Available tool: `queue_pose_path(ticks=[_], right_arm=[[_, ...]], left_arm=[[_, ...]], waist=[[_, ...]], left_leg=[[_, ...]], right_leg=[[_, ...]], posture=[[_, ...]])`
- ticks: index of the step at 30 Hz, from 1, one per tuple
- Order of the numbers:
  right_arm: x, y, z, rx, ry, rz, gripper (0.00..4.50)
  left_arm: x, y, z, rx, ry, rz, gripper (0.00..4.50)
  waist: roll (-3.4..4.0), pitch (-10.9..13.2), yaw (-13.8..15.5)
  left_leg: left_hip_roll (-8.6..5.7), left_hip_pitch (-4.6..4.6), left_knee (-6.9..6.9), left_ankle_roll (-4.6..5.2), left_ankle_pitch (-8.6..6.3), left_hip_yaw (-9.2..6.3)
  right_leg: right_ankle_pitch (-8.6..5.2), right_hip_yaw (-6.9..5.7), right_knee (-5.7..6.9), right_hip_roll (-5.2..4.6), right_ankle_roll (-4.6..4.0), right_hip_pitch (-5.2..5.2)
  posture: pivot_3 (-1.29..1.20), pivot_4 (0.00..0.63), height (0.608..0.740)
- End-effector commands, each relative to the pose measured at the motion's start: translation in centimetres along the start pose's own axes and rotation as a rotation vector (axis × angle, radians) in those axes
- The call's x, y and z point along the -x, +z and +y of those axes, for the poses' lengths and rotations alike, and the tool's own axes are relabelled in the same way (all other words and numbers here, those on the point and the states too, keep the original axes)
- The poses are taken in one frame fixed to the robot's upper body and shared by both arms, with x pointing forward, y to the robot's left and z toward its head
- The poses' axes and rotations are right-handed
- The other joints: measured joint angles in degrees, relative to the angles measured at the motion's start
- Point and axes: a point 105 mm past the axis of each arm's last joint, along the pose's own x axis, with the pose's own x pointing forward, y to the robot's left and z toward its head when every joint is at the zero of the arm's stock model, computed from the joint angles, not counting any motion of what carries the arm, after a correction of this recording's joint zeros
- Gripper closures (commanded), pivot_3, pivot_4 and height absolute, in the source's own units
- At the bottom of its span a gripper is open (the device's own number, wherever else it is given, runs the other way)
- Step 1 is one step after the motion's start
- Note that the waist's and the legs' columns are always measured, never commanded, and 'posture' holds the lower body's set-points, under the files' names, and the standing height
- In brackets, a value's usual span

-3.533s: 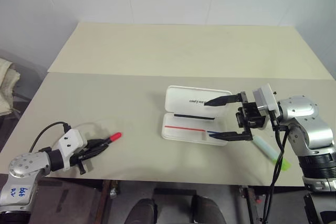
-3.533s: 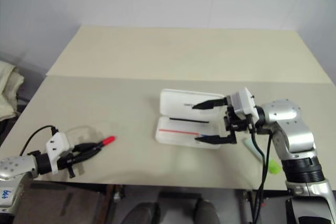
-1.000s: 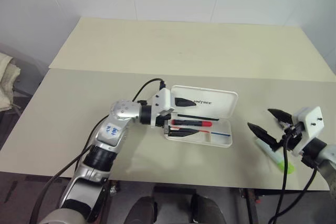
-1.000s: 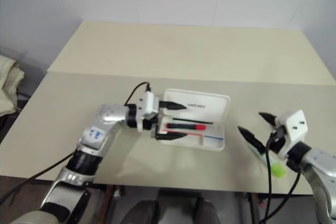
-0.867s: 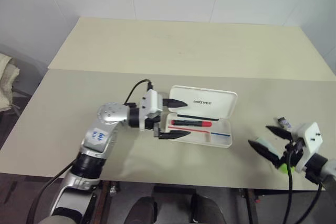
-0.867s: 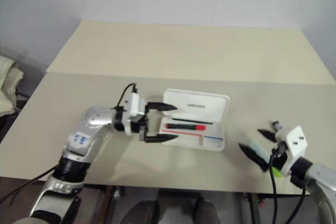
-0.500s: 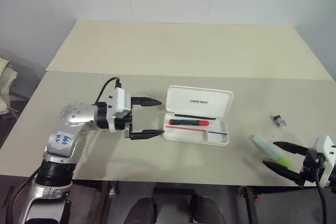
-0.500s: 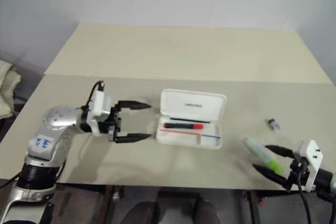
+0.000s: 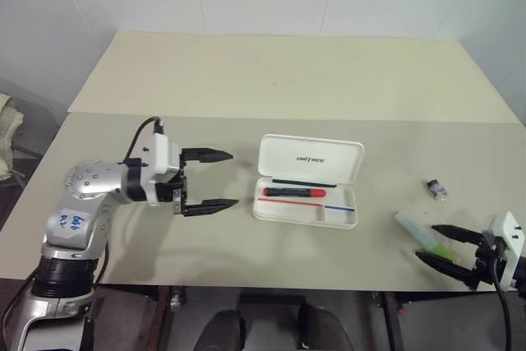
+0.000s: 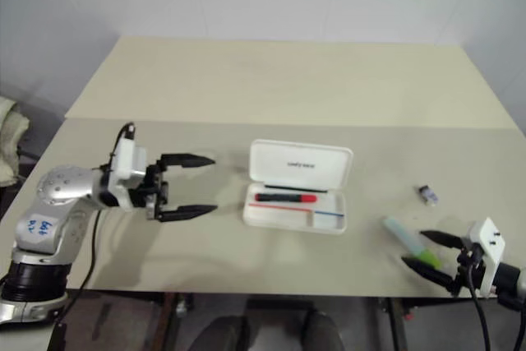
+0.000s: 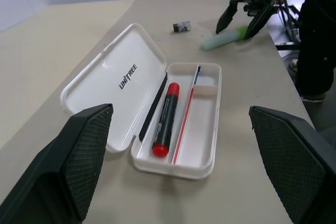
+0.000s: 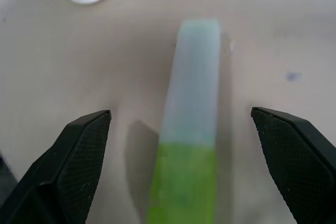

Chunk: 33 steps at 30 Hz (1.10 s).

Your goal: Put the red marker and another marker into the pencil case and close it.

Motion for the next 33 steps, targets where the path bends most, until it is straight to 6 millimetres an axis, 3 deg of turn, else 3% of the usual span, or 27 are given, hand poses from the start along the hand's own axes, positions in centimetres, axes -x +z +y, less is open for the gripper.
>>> queue_pose_path(ticks=[1,4,12,16,19,25,27,30,33], right_arm=[[-0.6,-0.4,1.2,-0.016,0.021,-0.011,0.0],[-1.0,-1.3,2.0,-0.027,0.021,-0.012,0.64],[-1.4,-2.2,1.8,-0.01,0.009,-0.029,3.38],[-2.4,-1.3,1.6,0.04,0.025,-0.062,3.37],[-3.6,0.6,1.5,0.098,0.055,-0.106,3.37],[-6.2,7.4,2.0,0.254,0.164,-0.235,3.37],[-6.7,8.7,2.4,0.287,0.196,-0.252,3.37],[-8.5,12.1,4.6,0.344,0.319,-0.312,3.37],[-10.0,14.3,6.9,0.371,0.423,-0.346,3.37]], left_arm=[[1.1,0.5,-0.6,0.026,-0.032,-0.023,0.05],[1.7,-0.1,-1.4,0.043,-0.08,0.016,0.0],[2.1,-0.6,-1.2,0.037,-0.106,0.053,0.0],[2.1,-0.9,-1.2,0.033,-0.112,0.064,0.0],[2.2,-1.0,-1.1,0.031,-0.111,0.067,0.0],[2.3,-1.2,-1.2,0.03,-0.099,0.074,0.0],[2.4,-1.2,-1.3,0.03,-0.097,0.076,0.0],[2.6,-1.5,-1.5,0.031,-0.091,0.088,0.0],[2.8,-1.7,-1.7,0.032,-0.085,0.096,0.0]], waist=[[0.0,0.0,-0.08],[-0.04,-0.02,-0.12],[-0.1,-0.04,-0.16],[-0.29,-0.16,-0.23],[-0.31,-0.15,-1.06],[0.0,0.03,-1.67],[0.0,0.03,-1.5],[0.01,0.04,-1.1],[0.02,0.04,-1.1]], left_leg=[[0.0,0.04,0.0,0.0,0.0,-0.02],[0.03,0.14,-0.04,-0.03,-0.02,-0.02],[0.08,0.22,-0.06,-0.01,-0.05,-0.01],[0.12,0.24,-0.06,0.0,-0.06,-0.02],[0.13,0.36,-0.07,0.01,-0.08,0.01],[0.32,0.41,-0.06,0.0,-0.07,0.15],[0.36,0.38,-0.07,-0.03,-0.08,0.13],[0.46,0.31,-0.07,-0.15,-0.22,0.01],[0.51,0.2,-0.06,-0.13,-0.35,0.0]], right_leg=[[0.0,0.07,0.01,-0.01,0.0,0.02],[0.0,0.1,0.01,0.03,0.0,0.03],[-0.02,0.19,0.03,0.09,-0.04,0.03],[-0.02,0.23,0.03,0.12,-0.04,0.03],[0.0,0.39,0.08,0.12,-0.06,0.03],[0.08,0.53,0.13,0.27,-0.16,-0.1],[0.08,0.53,0.14,0.32,-0.16,-0.14],[0.07,0.48,0.1,0.43,-0.19,-0.16],[0.06,0.48,0.09,0.47,-0.2,-0.28]], posture=[[0.0,0.15,0.74],[0.0,0.15,0.74],[0.0,0.15,0.74],[0.0,0.15,0.74],[0.0,0.15,0.74],[0.0,0.15,0.74],[0.0,0.15,0.74],[0.0,0.15,0.74],[0.0,0.15,0.74]])
